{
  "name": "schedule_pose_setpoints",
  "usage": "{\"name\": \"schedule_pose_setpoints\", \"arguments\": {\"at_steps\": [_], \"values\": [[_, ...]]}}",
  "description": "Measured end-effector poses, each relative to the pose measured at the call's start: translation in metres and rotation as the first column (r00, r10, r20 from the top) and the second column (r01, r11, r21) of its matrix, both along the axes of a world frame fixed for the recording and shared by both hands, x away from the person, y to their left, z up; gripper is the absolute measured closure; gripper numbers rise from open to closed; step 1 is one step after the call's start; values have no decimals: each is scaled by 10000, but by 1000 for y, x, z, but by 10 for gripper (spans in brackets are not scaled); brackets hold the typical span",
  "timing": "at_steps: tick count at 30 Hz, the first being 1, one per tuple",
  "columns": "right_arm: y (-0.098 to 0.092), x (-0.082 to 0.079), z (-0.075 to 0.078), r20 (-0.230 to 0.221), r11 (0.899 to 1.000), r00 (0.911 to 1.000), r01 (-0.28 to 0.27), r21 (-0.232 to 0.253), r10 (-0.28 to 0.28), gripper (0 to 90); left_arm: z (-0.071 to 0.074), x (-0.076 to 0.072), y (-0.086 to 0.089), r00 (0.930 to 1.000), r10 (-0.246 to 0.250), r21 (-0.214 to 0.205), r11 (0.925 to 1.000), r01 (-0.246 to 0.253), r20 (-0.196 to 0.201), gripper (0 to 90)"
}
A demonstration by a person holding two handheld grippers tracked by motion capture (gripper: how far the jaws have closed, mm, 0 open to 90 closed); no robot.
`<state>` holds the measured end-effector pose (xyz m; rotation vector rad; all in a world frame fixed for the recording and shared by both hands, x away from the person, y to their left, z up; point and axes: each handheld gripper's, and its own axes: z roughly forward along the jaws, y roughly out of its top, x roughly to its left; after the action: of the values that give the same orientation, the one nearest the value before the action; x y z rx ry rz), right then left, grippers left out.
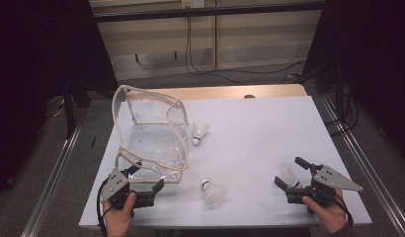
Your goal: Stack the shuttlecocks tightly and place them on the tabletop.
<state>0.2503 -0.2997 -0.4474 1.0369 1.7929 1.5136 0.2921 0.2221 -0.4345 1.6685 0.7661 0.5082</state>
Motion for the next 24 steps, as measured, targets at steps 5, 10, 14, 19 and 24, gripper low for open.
{"name": "schedule_pose_setpoints", "arguments": {"at_steps": [5, 10, 14, 19, 24], "values": [[-1, 0, 0, -16, 10000, 10000, 48, 25, -47, 19, -1, -1, -4, 9999, -124, -125, 9998, 123, -77, 12], [-2, 0, 0, -55, 9999, 10000, 32, 165, -31, 19, 0, -1, -5, 9997, -206, -200, 9996, 203, -135, 11], [-1, 1, 1, -20, 9999, 10000, -9, 153, 9, 21, 0, -3, -8, 9992, -360, -134, 9993, 358, -183, 11], [0, 3, 1, 43, 9999, 10000, -84, 149, 84, 22, 0, -7, -11, 9989, -424, -249, 9988, 418, -216, 11], [3, 6, 0, -57, 9999, 9999, -162, 57, 162, 25, 1, -10, -14, 9980, -567, -355, 9978, 557, -262, 11]]}}
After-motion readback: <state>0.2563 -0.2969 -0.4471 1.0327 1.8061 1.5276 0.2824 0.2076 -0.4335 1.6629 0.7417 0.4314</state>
